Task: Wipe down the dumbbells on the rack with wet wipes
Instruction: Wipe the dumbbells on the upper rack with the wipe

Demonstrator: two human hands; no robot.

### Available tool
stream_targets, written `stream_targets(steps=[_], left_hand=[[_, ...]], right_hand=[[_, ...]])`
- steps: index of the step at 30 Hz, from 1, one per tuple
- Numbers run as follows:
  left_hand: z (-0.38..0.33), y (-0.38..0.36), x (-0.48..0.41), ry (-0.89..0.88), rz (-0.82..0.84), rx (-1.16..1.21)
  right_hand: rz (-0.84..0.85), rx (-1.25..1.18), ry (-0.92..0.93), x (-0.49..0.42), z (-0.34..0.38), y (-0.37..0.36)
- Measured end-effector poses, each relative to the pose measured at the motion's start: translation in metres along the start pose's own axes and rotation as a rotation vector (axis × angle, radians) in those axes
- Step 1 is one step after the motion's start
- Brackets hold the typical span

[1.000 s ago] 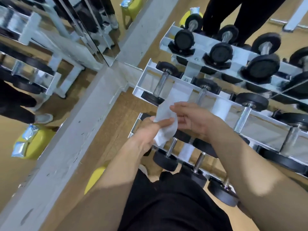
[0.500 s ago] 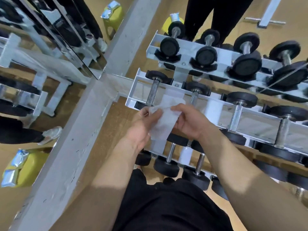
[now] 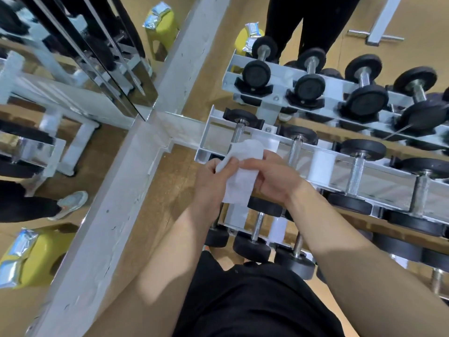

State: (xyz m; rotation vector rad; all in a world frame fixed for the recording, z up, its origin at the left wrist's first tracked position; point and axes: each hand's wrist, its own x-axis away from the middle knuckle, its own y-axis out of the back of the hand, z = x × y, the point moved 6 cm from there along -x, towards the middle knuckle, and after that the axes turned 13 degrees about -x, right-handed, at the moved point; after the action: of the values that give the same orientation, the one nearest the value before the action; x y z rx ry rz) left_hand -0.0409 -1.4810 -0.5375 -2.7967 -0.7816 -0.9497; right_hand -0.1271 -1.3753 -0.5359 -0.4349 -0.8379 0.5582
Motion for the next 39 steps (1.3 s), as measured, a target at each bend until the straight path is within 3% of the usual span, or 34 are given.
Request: stream_targets(steps=[7,14,19,29,34,36,39], left_hand=[[-0.003,0.014,-0.004,-0.119,-0.117,-0.145],[0.004,0.021,-0.015,-0.075,-0.163,-0.043],[-0.002,0.021,-0.016,-0.155,-0.209,-0.144],[-0.025,0.028,-0.008,-0.33,-0.339,-0.403],[-0.021,0.034,-0.009,-0.269,-0.385,-0.311],[-0.014,0.036,-0.015,-0.216,-0.35,-0.211],[-0.002,0.035,-0.02,-0.129,-0.288,-0.114]], right_hand=[[-0.164,0.172,0.032,-0.012,0.002,0.005],[-0.282,0.159,0.041,-0.019,0.004,0.009],[-0.153,0.004,-0.089,-0.018,-0.006,0.008],[-0.258,0.326,-0.057,-0.017,0.012,0.029],[-0.348,0.52,-0.004,-0.014,0.015,0.028],[-0.383,0.424,-0.022,-0.017,0.008,0.031],[-0.378,-0.038,-0.082,-0.023,-0.008,0.03]])
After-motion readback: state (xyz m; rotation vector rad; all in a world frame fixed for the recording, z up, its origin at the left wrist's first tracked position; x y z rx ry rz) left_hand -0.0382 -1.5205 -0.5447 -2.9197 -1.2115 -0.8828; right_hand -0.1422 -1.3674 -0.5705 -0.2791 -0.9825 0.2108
